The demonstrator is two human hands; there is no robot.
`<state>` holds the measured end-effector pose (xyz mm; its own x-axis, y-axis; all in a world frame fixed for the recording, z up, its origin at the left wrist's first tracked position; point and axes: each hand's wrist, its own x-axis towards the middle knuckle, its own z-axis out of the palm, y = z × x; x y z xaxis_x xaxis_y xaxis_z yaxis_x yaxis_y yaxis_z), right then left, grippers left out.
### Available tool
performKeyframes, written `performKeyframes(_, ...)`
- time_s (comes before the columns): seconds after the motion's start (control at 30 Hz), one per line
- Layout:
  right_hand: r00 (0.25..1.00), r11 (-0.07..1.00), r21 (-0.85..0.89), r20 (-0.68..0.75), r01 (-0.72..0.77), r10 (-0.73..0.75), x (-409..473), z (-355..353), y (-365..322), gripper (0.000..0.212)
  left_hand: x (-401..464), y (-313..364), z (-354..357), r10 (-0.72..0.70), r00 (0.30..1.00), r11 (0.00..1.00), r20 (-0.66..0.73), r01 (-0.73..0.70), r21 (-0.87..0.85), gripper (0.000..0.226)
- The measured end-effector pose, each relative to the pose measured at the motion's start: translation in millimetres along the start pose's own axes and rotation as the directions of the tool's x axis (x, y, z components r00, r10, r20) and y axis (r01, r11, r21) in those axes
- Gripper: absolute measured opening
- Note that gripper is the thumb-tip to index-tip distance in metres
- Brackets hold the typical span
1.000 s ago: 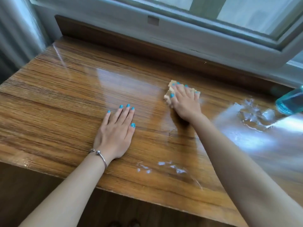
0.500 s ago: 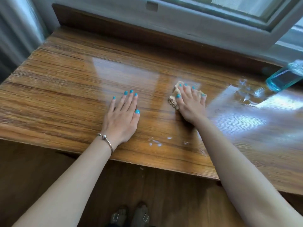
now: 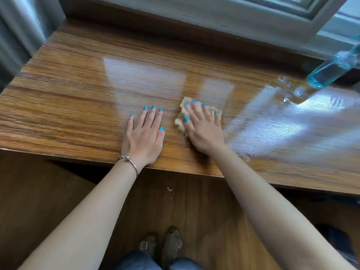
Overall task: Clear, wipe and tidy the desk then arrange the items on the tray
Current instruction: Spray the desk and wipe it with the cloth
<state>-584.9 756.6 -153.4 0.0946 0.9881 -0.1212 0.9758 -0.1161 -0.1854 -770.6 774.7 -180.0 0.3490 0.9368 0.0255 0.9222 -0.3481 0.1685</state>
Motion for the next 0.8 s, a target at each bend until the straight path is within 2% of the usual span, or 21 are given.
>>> performKeyframes(0.1,0.986,0.987,-0.011,-0.052,0.159,-0.159,-89,25,-9,0.050,0,0,3,0.010,1.000,1.000,-0.018,-0.010,0.007,0.059)
performKeyframes(0.2,0.965,0.966,-0.019,0.041,0.258,-0.257,-94,17,5,0.048,-1,0,3,0.017,1.000,1.000,-0.023,-0.017,0.001,0.062)
performKeyframes(0.27,0.988,0.988,-0.029,0.047,0.149,-0.148,-53,-1,17,0.048,0,-1,3,0.027,0.999,1.000,-0.026,-0.027,-0.010,0.061)
performKeyframes(0.33,0.998,0.999,-0.016,0.036,-0.049,0.050,-18,-13,20,0.049,1,-2,4,0.025,0.999,0.999,-0.036,-0.026,-0.022,0.059)
performKeyframes(0.4,0.991,0.991,-0.002,0.000,-0.131,0.131,-23,-6,7,0.050,0,-2,5,0.019,0.999,1.000,-0.048,-0.020,-0.023,0.058)
performKeyframes(0.5,0.997,0.999,-0.010,-0.061,0.040,-0.041,-97,22,-8,0.050,0,-5,5,0.016,0.998,0.999,-0.059,-0.018,-0.029,0.058)
performKeyframes(0.6,0.990,0.989,-0.034,-0.002,0.141,-0.141,-132,17,16,0.048,0,-2,5,0.011,0.998,1.000,-0.058,-0.013,-0.028,0.058)
performKeyframes(0.63,0.995,0.994,-0.026,0.016,0.103,-0.103,-117,10,25,0.048,0,-1,5,0.014,0.998,1.000,-0.060,-0.015,-0.027,0.058)
performKeyframes(0.7,0.997,0.996,0.023,0.010,-0.083,0.083,-75,-2,32,0.048,0,2,4,0.016,0.998,0.999,-0.069,-0.018,-0.029,0.057)
performKeyframes(0.77,0.961,0.960,0.046,-0.001,-0.275,0.276,-47,-2,20,0.050,-1,1,4,0.011,0.997,1.000,-0.070,-0.013,-0.028,0.057)
performKeyframes(0.8,0.951,0.950,0.045,-0.015,-0.309,0.310,-47,3,10,0.051,-1,1,4,0.009,0.998,1.000,-0.062,-0.011,-0.029,0.057)
